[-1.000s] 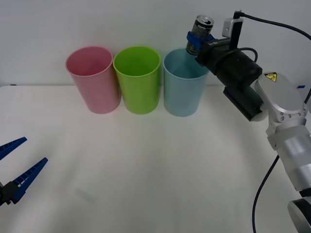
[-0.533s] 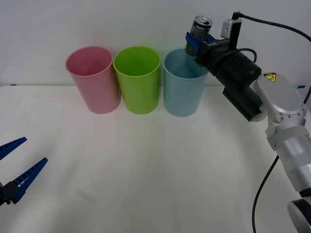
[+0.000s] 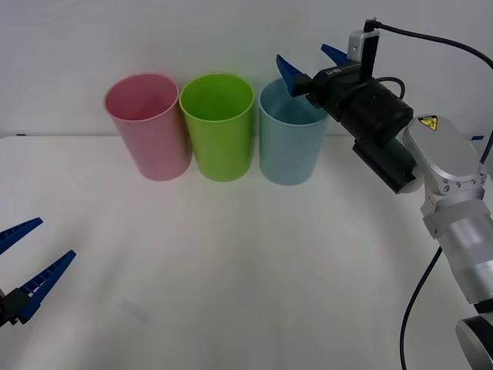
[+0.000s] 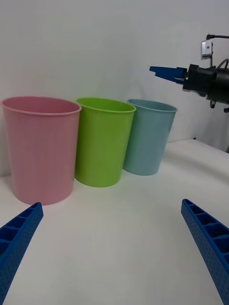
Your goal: Grasp the object on the table and drop it into the matching bin: aluminum can to the light blue bin, PET bottle to the pink bin.
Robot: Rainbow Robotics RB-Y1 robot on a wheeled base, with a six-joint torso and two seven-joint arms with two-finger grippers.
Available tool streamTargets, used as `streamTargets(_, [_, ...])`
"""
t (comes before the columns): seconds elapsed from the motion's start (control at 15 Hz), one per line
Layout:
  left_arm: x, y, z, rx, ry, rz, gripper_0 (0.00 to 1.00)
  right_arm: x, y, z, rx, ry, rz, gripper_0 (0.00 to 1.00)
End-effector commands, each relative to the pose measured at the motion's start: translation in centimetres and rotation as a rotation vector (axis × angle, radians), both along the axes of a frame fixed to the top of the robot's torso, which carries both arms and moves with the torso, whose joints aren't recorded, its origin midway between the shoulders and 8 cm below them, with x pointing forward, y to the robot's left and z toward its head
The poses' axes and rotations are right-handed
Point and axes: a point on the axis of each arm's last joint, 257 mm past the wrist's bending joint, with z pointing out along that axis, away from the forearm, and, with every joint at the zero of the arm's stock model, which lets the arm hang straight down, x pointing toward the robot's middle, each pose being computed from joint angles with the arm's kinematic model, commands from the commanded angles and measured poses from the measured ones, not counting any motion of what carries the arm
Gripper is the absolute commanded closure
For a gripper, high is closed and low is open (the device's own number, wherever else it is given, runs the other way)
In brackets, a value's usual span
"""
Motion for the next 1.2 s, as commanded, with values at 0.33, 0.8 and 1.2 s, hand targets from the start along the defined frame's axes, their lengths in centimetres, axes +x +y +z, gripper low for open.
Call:
streamTargets(0.33, [0.0,0.0,0.0,0.000,0.000,0.000,0.00,-2.2,-0.8,-0.6,-0.014,-0.013,0.028,0.00])
streamTargets(0.8, [0.0,0.0,0.0,0.000,0.000,0.000,0.00,-6.9,-3.4,-2.5,-0.047,-0.010,0.072,0.00])
streamTargets(1.2, [0.0,0.0,0.0,0.000,0.000,0.000,0.00,-12.1,-5.4,-4.8,-0.074,0.018,0.117,0.00])
